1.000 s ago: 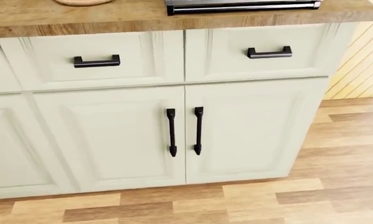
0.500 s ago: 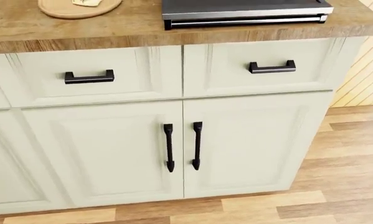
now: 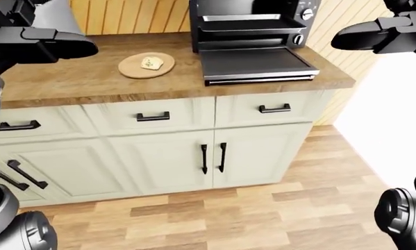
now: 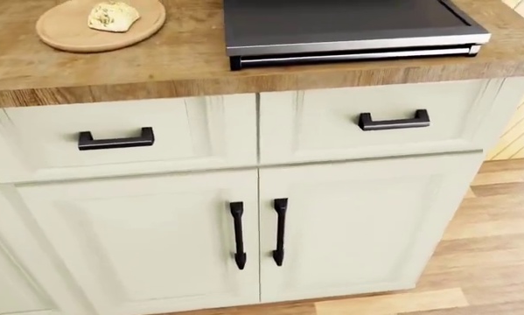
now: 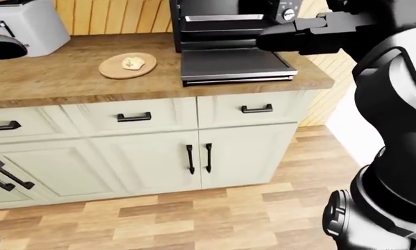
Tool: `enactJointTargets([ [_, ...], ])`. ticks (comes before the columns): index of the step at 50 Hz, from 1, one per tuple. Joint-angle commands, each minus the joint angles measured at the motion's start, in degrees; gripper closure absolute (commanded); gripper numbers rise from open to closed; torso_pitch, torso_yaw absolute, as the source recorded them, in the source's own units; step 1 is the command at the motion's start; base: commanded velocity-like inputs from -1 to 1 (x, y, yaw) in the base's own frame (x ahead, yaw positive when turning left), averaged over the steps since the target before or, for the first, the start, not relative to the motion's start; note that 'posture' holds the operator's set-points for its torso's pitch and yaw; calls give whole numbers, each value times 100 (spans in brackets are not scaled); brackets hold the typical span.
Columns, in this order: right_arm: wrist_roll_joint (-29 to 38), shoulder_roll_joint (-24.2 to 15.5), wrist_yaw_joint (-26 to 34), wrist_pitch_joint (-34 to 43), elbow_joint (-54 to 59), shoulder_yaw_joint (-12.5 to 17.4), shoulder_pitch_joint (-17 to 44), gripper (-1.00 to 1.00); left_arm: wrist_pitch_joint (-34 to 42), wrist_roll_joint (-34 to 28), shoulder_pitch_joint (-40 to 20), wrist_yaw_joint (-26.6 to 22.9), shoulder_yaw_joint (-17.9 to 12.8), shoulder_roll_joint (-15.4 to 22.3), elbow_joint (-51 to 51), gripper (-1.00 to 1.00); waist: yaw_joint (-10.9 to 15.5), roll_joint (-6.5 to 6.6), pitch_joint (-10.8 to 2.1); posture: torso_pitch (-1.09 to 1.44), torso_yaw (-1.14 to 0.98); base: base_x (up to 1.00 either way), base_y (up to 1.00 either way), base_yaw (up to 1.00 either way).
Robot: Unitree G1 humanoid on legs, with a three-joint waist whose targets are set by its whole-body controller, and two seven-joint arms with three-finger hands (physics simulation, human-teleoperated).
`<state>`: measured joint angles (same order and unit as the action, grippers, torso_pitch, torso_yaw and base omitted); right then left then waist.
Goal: Place the scone on the tray of the toaster oven.
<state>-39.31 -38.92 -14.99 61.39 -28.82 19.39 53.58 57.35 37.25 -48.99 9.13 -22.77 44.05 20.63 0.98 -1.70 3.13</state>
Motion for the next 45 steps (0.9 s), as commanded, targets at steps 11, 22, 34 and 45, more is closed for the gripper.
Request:
enactJointTargets([
  [11, 79, -34, -7, -106, -45, 54, 76, -100, -98, 41, -138, 2, -58, 71, 89, -100, -100, 170, -33, 0, 0, 19, 0, 0],
  [22, 128, -46, 46, -139, -12, 45, 78, -100, -112, 24, -131, 2, -29, 58, 78, -100, -79, 413, -113, 0, 0, 19, 0, 0],
  [34, -100, -273, -32, 63, 33, 190, 428, -100, -162, -31, -97, -54, -47, 53, 23, -100, -71, -36, -126, 0, 0, 20, 0, 0],
  [45, -738, -621, -428, 204, 12, 265, 755, -100, -148, -6, -81, -30, -40, 52, 71, -100, -127, 586, -71, 0, 0, 21, 0, 0],
])
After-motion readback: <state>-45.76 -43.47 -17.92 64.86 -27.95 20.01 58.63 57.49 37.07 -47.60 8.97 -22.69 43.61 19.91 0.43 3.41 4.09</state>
